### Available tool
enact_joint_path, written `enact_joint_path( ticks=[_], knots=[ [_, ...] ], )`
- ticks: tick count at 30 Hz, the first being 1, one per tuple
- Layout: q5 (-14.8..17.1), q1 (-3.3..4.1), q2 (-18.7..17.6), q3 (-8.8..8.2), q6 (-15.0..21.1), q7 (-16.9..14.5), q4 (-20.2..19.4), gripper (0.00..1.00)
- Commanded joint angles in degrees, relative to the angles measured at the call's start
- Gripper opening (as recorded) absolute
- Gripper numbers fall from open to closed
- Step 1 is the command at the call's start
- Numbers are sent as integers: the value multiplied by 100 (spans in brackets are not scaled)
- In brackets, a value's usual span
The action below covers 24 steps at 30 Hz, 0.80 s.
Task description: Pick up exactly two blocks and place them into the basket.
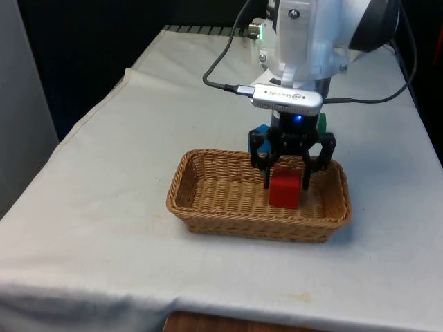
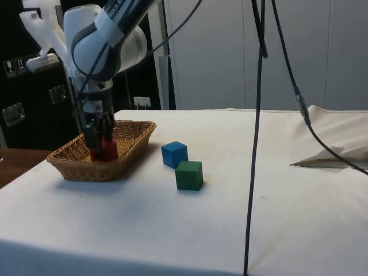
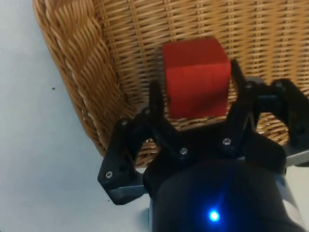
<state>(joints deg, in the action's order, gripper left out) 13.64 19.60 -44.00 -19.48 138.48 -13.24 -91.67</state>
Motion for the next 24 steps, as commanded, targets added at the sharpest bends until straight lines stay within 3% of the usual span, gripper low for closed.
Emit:
enact_joint_path(
  ticks=[1, 3, 4, 7, 14, 18, 19, 20, 24],
  knots=[
    [34, -23, 23, 34, -6, -29, -17, 38],
    [34, -17, 29, 29, -6, -29, -17, 58],
    [34, -17, 29, 29, -11, -29, -17, 72],
    [29, -17, 34, 29, -11, -29, -23, 98],
    [34, -23, 34, 29, -11, -34, -23, 100],
    [-46, 52, 149, -46, -86, 57, -52, 100],
    [-6, 6, 57, 0, -17, 11, 0, 100],
    [-69, 63, 183, -57, -97, 69, -69, 100],
    [-195, 92, 372, -69, -201, 160, -172, 100]
  ],
)
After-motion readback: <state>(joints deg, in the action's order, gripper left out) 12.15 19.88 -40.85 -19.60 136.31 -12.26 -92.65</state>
